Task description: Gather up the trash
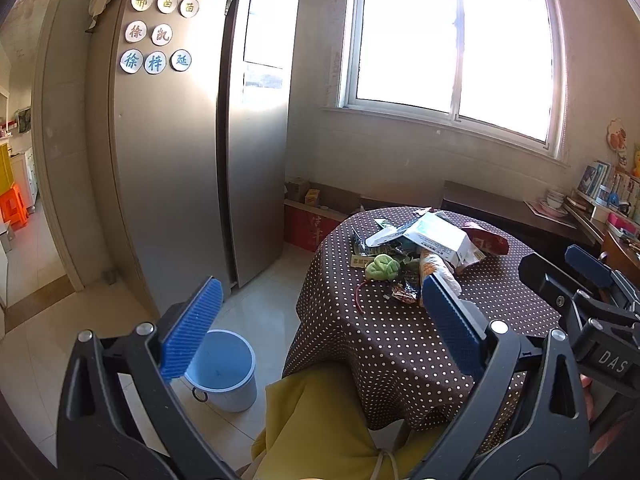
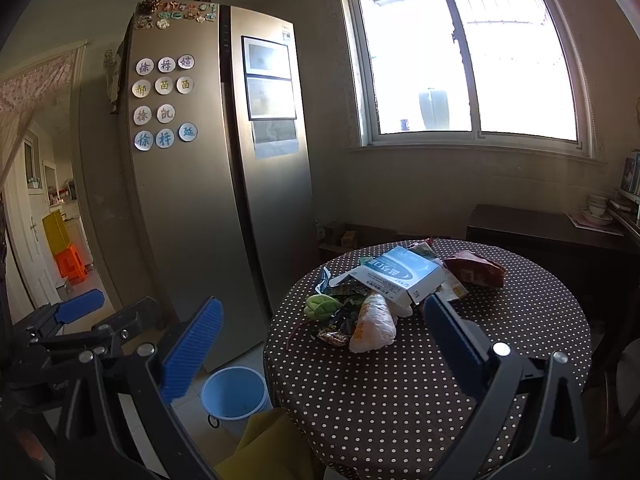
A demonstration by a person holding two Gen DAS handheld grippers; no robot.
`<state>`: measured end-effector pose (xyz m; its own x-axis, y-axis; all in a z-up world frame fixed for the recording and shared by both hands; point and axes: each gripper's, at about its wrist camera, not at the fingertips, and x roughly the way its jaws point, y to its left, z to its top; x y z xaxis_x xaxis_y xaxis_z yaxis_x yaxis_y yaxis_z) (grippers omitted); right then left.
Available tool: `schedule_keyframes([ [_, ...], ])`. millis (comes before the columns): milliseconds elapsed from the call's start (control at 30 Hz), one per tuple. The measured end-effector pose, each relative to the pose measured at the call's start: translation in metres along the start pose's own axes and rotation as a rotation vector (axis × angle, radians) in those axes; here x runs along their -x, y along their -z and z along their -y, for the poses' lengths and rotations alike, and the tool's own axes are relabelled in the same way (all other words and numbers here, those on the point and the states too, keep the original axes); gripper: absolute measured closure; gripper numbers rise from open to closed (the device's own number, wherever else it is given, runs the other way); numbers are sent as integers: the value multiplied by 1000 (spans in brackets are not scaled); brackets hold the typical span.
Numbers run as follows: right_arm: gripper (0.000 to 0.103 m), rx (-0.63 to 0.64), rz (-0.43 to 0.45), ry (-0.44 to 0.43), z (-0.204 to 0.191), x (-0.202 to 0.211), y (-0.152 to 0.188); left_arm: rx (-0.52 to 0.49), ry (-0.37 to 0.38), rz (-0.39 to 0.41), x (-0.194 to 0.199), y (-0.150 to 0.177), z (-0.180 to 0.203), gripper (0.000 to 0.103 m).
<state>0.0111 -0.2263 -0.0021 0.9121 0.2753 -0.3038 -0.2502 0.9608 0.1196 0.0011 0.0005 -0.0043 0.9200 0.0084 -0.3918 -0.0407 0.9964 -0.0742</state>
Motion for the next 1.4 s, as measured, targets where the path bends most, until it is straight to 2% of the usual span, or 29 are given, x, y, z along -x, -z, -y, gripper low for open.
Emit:
schedule_keyframes([
  [1400,4,-3,-25,-9,1,2,2,14,-10,-13,1,-1,-4,5],
])
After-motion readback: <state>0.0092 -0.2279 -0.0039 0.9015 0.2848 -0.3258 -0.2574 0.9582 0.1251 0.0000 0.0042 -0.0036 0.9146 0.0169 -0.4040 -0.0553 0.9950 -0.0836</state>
